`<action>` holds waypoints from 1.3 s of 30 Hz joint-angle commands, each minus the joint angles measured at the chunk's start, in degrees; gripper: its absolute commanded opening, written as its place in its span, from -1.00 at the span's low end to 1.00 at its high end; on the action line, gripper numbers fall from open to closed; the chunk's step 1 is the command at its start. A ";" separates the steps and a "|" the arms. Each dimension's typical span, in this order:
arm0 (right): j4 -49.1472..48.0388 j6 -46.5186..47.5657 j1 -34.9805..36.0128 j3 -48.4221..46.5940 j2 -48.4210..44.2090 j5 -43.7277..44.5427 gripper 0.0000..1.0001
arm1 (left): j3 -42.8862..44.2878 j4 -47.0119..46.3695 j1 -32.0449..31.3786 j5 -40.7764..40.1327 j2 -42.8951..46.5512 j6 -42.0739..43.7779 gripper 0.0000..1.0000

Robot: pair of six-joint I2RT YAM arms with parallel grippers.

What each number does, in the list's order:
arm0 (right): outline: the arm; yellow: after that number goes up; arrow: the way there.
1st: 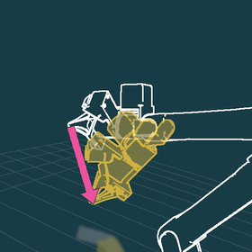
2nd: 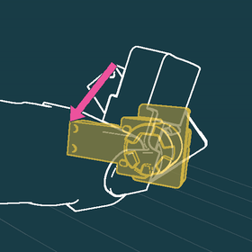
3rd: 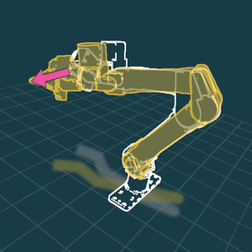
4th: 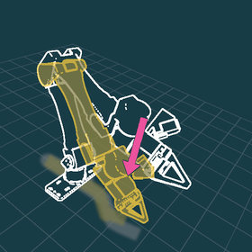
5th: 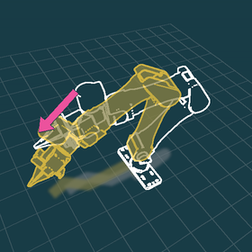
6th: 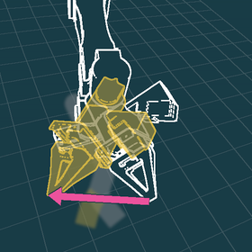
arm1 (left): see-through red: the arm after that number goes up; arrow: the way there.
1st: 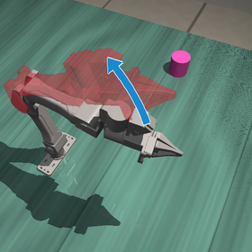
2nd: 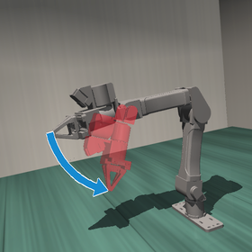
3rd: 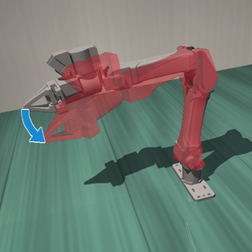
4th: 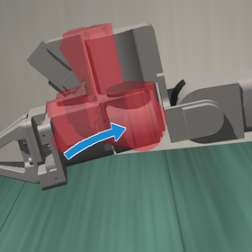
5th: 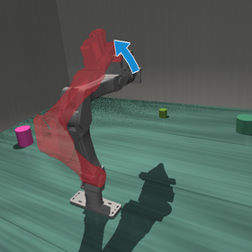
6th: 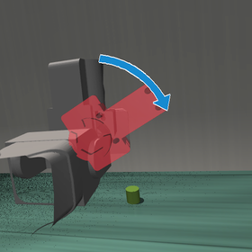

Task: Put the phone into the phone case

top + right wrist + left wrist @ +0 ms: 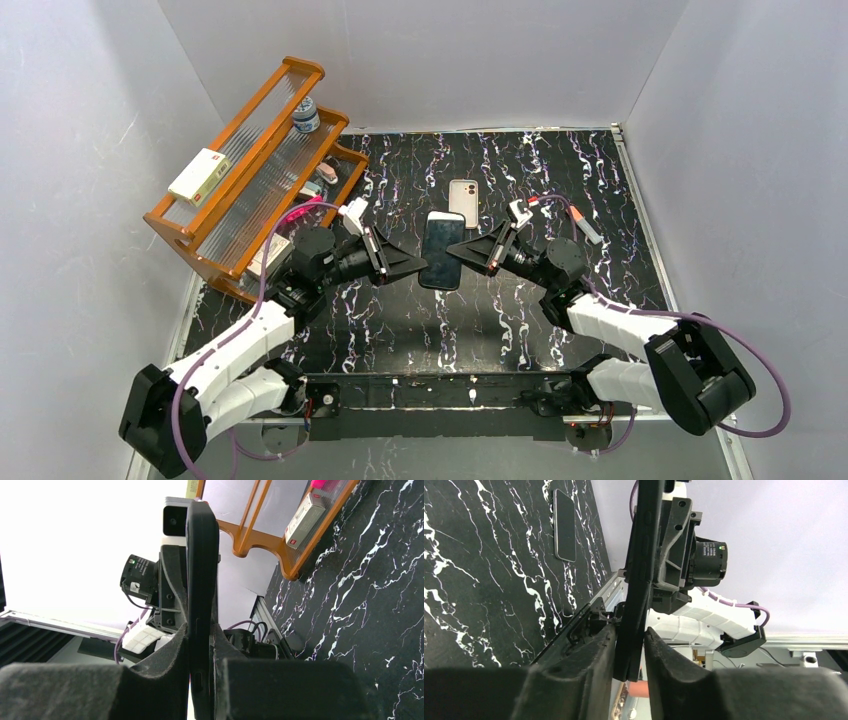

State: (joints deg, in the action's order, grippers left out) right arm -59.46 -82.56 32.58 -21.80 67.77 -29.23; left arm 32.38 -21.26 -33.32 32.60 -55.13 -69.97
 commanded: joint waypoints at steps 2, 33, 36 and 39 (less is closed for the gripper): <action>-5.05 -0.12 -0.22 0.08 0.00 2.03 -0.93 | 0.33 1.57 -0.17 1.04 -0.49 1.59 -0.95; -7.78 -4.35 -0.22 1.54 -1.78 4.44 -0.97 | -2.03 -0.44 -0.63 -0.81 -0.31 -2.46 0.43; -7.88 -4.60 -0.21 2.30 -2.00 4.47 -0.97 | -2.98 -3.87 -1.23 -1.11 -1.05 -4.58 0.38; -8.74 -4.86 -0.17 2.90 -1.77 4.51 -0.97 | -2.88 -5.11 -2.20 -1.66 -2.29 -5.62 0.27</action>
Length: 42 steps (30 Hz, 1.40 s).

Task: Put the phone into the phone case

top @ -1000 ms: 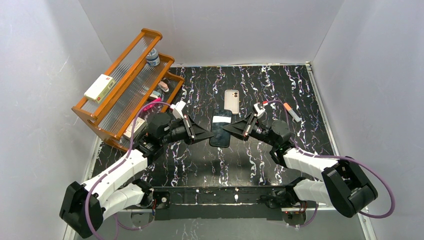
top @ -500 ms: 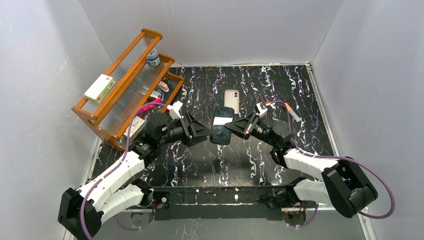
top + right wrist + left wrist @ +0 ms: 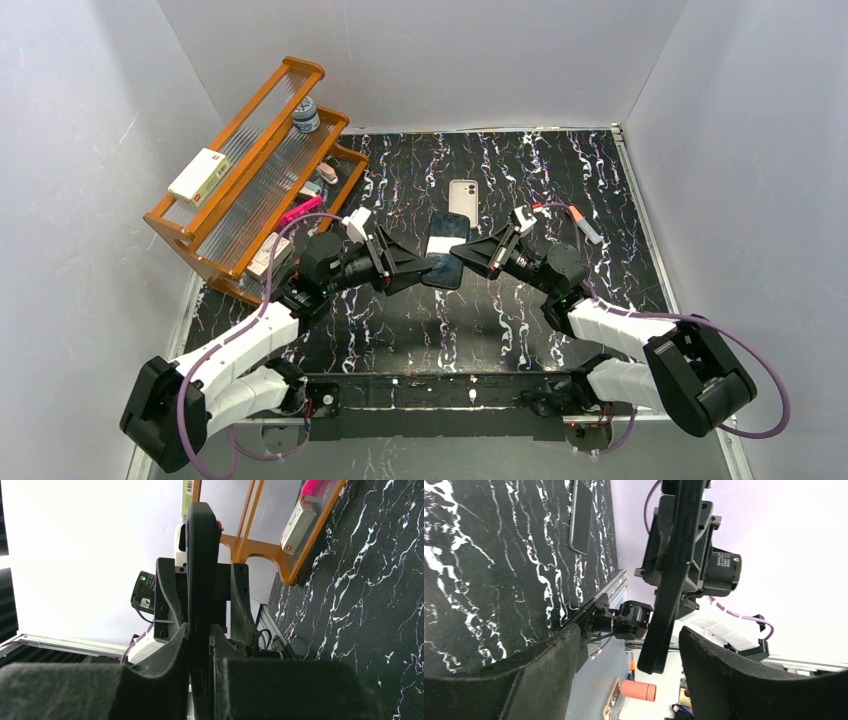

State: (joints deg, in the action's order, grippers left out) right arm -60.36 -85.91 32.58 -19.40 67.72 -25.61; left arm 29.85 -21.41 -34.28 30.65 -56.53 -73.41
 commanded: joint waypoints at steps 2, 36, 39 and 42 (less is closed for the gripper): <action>-8.38 -1.56 -0.18 0.98 -1.62 1.25 -0.97 | 0.12 -5.50 -2.33 -0.20 -1.56 -2.67 0.11; -5.94 5.75 -0.15 0.59 -5.22 -11.02 -0.97 | 8.39 1.53 -3.53 -5.56 -4.34 7.37 0.31; -5.91 6.26 -0.15 0.08 -4.73 -13.79 -0.97 | 8.88 1.51 -3.35 -6.86 -4.81 7.39 0.28; -6.00 6.18 -0.17 0.31 -4.78 -15.17 -0.97 | 8.24 -2.21 -3.07 -6.33 -5.78 5.40 0.20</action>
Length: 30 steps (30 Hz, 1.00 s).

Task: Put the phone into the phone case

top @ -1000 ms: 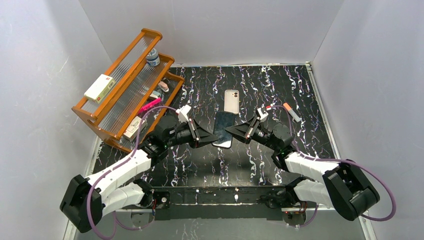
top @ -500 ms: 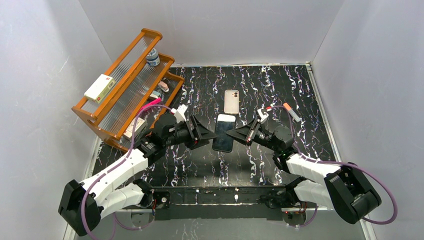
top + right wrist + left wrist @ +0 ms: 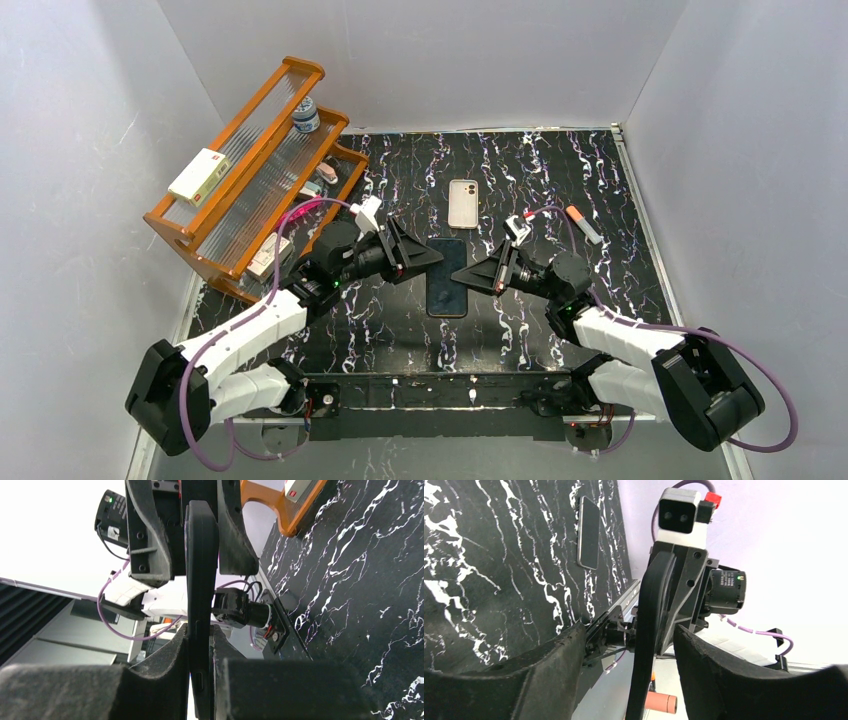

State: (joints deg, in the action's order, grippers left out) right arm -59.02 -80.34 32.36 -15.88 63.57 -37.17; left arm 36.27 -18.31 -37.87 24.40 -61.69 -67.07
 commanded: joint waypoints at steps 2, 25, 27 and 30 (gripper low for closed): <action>-7.14 0.61 0.06 -2.83 -0.93 -3.96 -0.97 | 1.78 -6.01 0.71 -0.34 -1.19 -1.39 0.09; 12.88 11.51 -1.16 -10.72 -4.55 -3.40 0.52 | 3.67 -9.66 1.02 12.99 -0.74 5.91 -1.00; 12.81 11.60 -2.37 -11.49 -4.20 -5.07 0.56 | 3.47 -11.27 0.97 14.35 -0.69 5.54 -1.00; 12.23 11.43 -4.29 -12.42 -4.02 -7.85 0.51 | 3.28 -13.02 1.00 16.21 -0.94 4.90 -1.00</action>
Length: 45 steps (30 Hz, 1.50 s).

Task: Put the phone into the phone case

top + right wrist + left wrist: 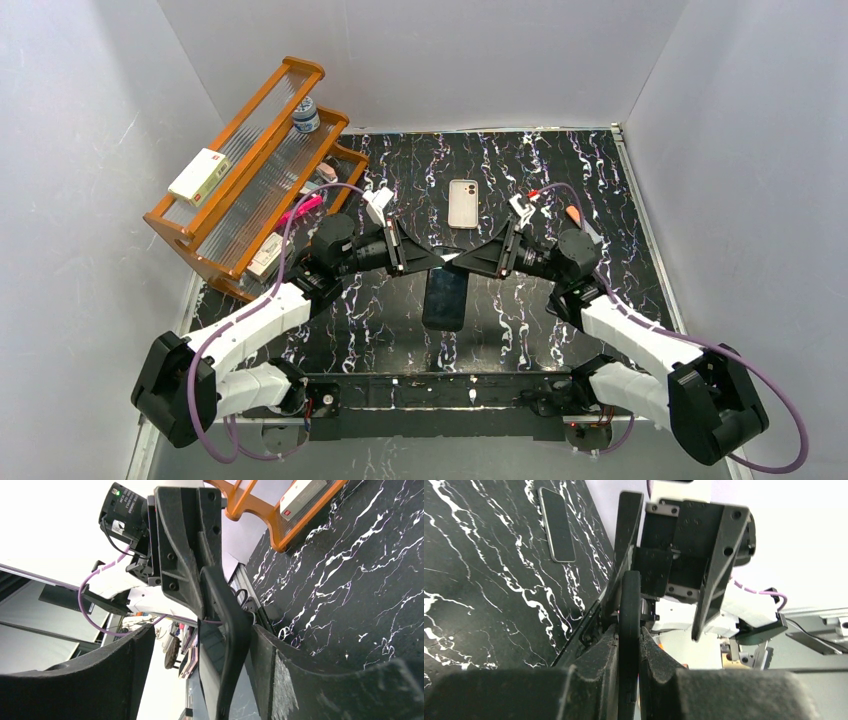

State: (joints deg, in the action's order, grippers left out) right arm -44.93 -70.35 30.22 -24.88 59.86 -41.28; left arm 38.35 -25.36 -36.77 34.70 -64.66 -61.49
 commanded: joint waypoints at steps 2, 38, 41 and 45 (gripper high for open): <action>-2.65 1.19 -3.11 -3.78 -0.39 -4.96 0.41 | 1.16 -6.58 -0.14 6.69 1.79 -0.94 -1.00; 7.41 2.61 -2.77 -1.38 -0.40 -7.50 0.60 | 1.74 0.75 -0.07 -6.98 6.04 -1.51 -1.00; 6.10 2.39 -2.15 -0.36 -0.10 -7.49 0.53 | 1.48 -0.14 -0.08 -7.66 6.04 -1.91 -1.00; 2.58 0.62 -1.31 1.01 0.70 -7.27 0.38 | 1.14 -0.27 -0.13 -8.68 6.04 -1.90 -1.00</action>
State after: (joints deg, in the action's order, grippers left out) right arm -35.27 -68.05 27.97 -24.91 60.03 -47.55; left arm 39.79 -20.91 -37.19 27.18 -61.01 -61.69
